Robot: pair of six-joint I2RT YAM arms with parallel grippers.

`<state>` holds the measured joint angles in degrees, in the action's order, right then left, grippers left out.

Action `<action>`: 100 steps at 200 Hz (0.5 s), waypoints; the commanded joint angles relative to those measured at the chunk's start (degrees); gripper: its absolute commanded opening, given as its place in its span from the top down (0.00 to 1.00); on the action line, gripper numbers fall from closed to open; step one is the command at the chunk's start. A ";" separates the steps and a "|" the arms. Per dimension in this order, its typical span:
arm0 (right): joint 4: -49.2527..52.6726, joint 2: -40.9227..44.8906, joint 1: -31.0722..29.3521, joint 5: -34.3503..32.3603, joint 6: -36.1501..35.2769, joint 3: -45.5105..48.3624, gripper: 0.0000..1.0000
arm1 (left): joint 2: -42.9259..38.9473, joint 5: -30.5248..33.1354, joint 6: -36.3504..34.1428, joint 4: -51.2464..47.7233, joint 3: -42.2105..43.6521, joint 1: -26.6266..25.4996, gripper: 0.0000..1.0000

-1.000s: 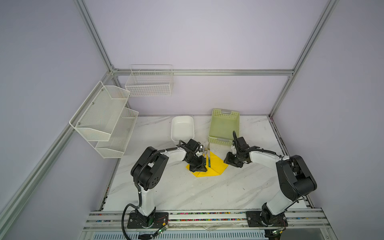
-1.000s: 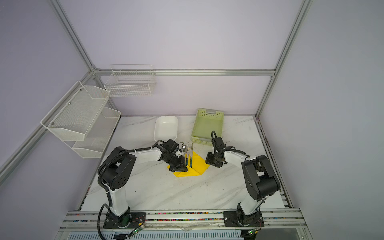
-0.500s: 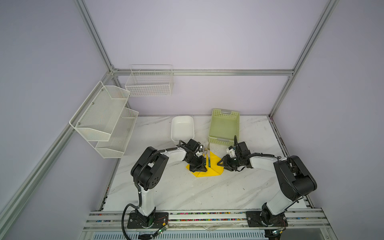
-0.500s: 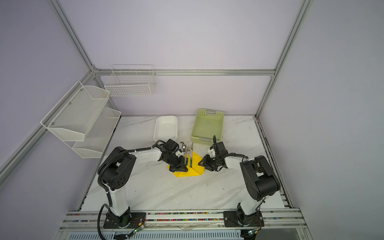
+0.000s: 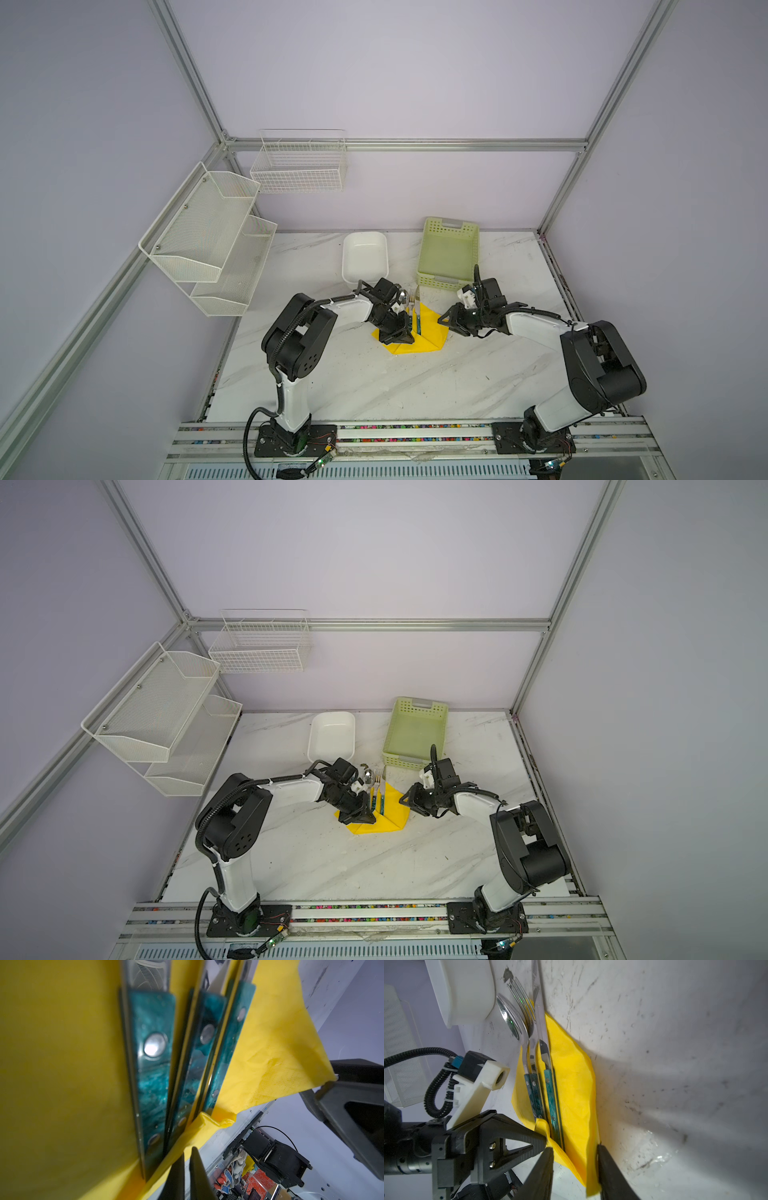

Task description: Place the utensils on the paper napkin and roll it up

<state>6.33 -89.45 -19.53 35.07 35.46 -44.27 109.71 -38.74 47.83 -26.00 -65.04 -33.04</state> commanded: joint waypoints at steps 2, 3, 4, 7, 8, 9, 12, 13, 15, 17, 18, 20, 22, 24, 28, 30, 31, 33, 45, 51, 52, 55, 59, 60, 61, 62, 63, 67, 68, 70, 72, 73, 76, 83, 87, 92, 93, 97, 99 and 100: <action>3.53 1.05 0.28 -1.52 -1.37 -1.16 0.65 | -0.37 1.12 0.17 -1.34 -2.29 -0.05 0.90; 3.57 1.08 0.28 -1.51 -1.41 -1.21 0.65 | -0.37 1.12 0.16 -1.34 -2.33 -0.03 0.90; 3.63 1.08 0.26 -1.59 -1.47 -1.23 0.65 | -0.37 1.12 0.16 -1.34 -2.31 -0.02 0.90; 3.83 1.04 0.28 -1.73 -1.60 -1.30 0.66 | -0.35 1.12 0.15 -1.38 -2.27 -0.01 0.90; 3.89 1.04 0.23 -1.79 -1.65 -1.32 0.66 | -0.32 1.12 0.15 -1.36 -2.28 -0.01 0.90; 4.01 1.03 0.26 -1.77 -1.68 -1.33 0.66 | -0.30 1.12 0.15 -1.35 -2.24 -0.01 0.90; 4.11 1.03 0.28 -1.86 -1.83 -1.36 0.66 | -0.32 1.17 0.15 -1.36 -2.28 -0.01 0.90; 4.12 1.03 0.28 -1.85 -1.86 -1.40 0.67 | -0.35 1.19 0.15 -1.35 -2.29 -0.01 0.90; 4.13 1.08 0.24 -1.87 -1.93 -1.45 0.67 | -0.37 1.25 0.15 -1.34 -2.22 0.03 0.90; 4.11 1.06 0.23 -1.92 -1.96 -1.44 0.68 | -0.35 1.24 0.20 -1.34 -2.21 0.02 0.90; 4.08 1.05 0.25 -1.88 -1.97 -1.43 0.68 | -0.36 1.27 0.22 -1.34 -2.25 0.01 0.91; 4.05 1.06 0.25 -1.92 -1.97 -1.43 0.69 | -0.33 1.25 0.24 -1.36 -2.28 -0.01 0.91; 4.09 1.21 0.27 -1.93 -1.98 -1.43 0.69 | -0.30 1.22 0.24 -1.34 -2.22 -0.01 0.91; 4.06 1.21 0.24 -1.91 -2.02 -1.43 0.70 | -0.36 1.26 0.24 -1.34 -2.25 0.03 0.90; 4.09 1.17 0.26 -2.00 -2.06 -1.50 0.72 | -0.33 1.22 0.24 -1.35 -2.28 -0.01 0.90; 4.05 1.20 0.28 -2.02 -2.06 -1.56 0.73 | -0.36 1.21 0.24 -1.38 -2.29 -0.05 0.90; 4.05 1.20 0.28 -2.02 -2.06 -1.54 0.73 | -0.37 1.26 0.24 -1.36 -2.29 -0.03 0.90; 4.04 1.12 0.21 -1.98 -2.11 -1.61 0.75 | -0.37 1.22 0.24 -1.36 -2.29 -0.02 0.90; 4.72 0.80 0.27 -1.62 -3.51 -2.19 0.81 | -0.29 1.21 0.24 -1.34 -2.29 -0.01 0.90; 5.47 0.46 0.23 -1.58 -4.60 -2.67 0.84 | -0.28 1.21 0.24 -1.34 -2.29 0.00 0.90; 5.59 0.35 0.21 -1.58 -4.78 -2.75 0.84 | -0.33 1.17 0.24 -1.34 -2.33 0.00 0.90; 5.82 0.19 0.27 -1.69 -5.01 -2.98 0.86 | -0.32 1.27 0.24 -1.37 -2.29 -0.01 0.90; 5.90 -0.09 0.28 -1.75 -5.21 -3.18 0.87 | -0.34 1.22 0.24 -1.39 -2.29 0.00 0.90; 5.85 -0.15 0.28 -1.63 -5.22 -3.18 0.88 | -0.36 1.21 0.24 -1.36 -2.29 -0.01 0.90; 5.83 -0.26 0.28 -1.56 -5.27 -3.23 0.88 | -0.37 1.26 0.24 -1.39 -2.25 -0.01 0.90; 5.77 -0.27 0.24 -1.44 -5.34 -3.25 0.89 | -0.37 1.23 0.24 -1.36 -2.27 -0.01 0.90; 5.74 -0.32 0.26 -1.34 -5.37 -3.31 0.89 | -0.33 1.22 0.24 -1.35 -2.28 -0.01 0.90; 5.72 -0.60 0.27 -0.80 -5.47 -3.36 0.91 | -0.37 1.23 0.24 -1.34 -2.28 -0.01 0.91; 5.67 -0.66 0.28 -0.62 -5.44 -3.41 0.92 | -0.37 1.26 0.24 -1.38 -2.28 -0.01 0.91; 5.64 -0.78 0.24 -0.44 -5.43 -3.44 0.93 | -0.33 1.25 0.24 -1.35 -2.29 -0.01 0.90; 5.56 -0.87 0.27 -0.22 -5.46 -3.47 0.94 | -0.30 1.29 0.29 -1.38 -2.27 -0.01 0.90; 5.51 -0.89 0.28 -0.16 -5.43 -3.46 0.94 | -0.25 1.25 0.31 -1.36 -2.23 -0.01 0.91; 5.34 -0.90 0.26 0.01 -5.36 -3.45 0.96 | -0.28 1.22 0.25 -1.40 -2.28 0.00 0.90; 4.83 -0.82 0.18 0.38 -5.17 -3.41 0.99 | -0.12 1.17 0.24 -1.36 -2.29 0.03 0.90; 4.63 -0.75 0.15 0.58 -5.04 -3.32 1.00 | -0.15 1.13 0.12 -1.34 -2.29 -0.01 0.90; 4.37 -0.56 0.11 0.89 -4.82 -3.28 1.00 | -0.11 1.12 0.00 -1.40 -2.29 0.03 0.90; 4.34 -0.51 0.15 0.93 -4.76 -3.28 1.00 | -0.11 1.12 -0.01 -1.37 -2.33 0.06 0.90; 4.18 -0.47 0.12 1.18 -4.65 -3.32 1.00 | -0.11 1.12 -0.09 -1.44 -2.37 -0.01 0.91; 4.14 -0.40 0.11 1.28 -4.58 -3.35 1.00 | -0.11 1.17 -0.10 -1.52 -2.38 -0.01 0.90; 4.14 -0.39 0.11 1.34 -4.55 -3.36 1.00 | -0.11 1.19 -0.11 -1.51 -2.38 -0.01 0.90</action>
<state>10.09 -89.69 -19.53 34.76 31.46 -46.76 109.71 -38.76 47.83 -26.00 -65.04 -33.01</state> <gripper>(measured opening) 0.062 0.095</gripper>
